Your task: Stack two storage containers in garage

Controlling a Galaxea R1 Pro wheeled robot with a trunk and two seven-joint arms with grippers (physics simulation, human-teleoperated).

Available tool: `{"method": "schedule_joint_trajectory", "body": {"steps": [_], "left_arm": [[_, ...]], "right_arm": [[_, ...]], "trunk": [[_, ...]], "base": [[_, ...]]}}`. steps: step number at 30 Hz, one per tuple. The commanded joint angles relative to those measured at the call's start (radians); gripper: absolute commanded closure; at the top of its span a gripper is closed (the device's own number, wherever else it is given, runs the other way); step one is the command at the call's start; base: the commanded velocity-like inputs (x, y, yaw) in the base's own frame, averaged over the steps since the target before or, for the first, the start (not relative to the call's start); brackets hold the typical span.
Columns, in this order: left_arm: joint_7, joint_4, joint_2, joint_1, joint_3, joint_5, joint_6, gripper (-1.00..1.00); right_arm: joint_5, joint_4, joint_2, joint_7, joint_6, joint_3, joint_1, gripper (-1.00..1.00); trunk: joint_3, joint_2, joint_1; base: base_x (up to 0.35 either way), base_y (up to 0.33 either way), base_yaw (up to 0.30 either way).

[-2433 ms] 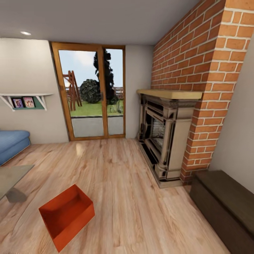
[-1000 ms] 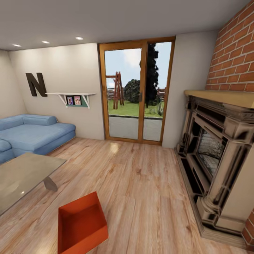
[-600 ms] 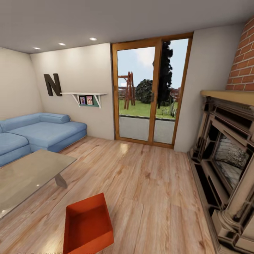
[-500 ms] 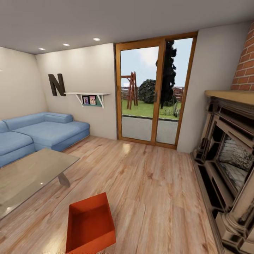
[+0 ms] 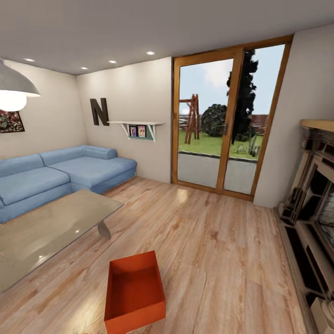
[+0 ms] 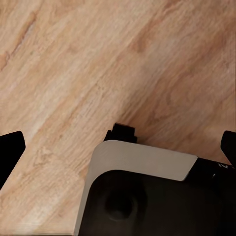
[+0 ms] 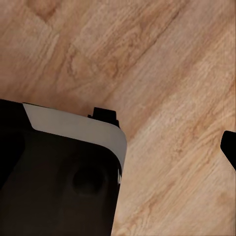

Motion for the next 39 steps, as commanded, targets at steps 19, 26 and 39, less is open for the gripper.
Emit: {"method": "schedule_joint_trajectory", "body": {"steps": [19, 26, 39], "left_arm": [[0.001, 0.001, 0.000, -0.001, -0.002, 0.008, -0.002, -1.00], [0.001, 0.001, 0.001, -0.001, -0.002, 0.009, -0.003, -1.00], [0.001, 0.001, 0.001, -0.001, -0.002, 0.010, -0.003, -1.00]], "right_arm": [[-0.001, 0.003, -0.003, 0.001, -0.007, 0.013, -0.001, -1.00], [-0.001, 0.003, -0.002, 0.001, -0.004, 0.013, -0.001, -1.00], [-0.001, 0.003, -0.001, -0.001, -0.004, 0.013, -0.001, -1.00]], "trunk": [[-0.001, -0.001, 0.000], [-0.001, -0.001, 0.000], [-0.001, -0.001, 0.000]], "base": [[0.146, -0.087, 0.182], [0.287, -0.180, 0.002], [0.259, -0.106, 0.178]]}}
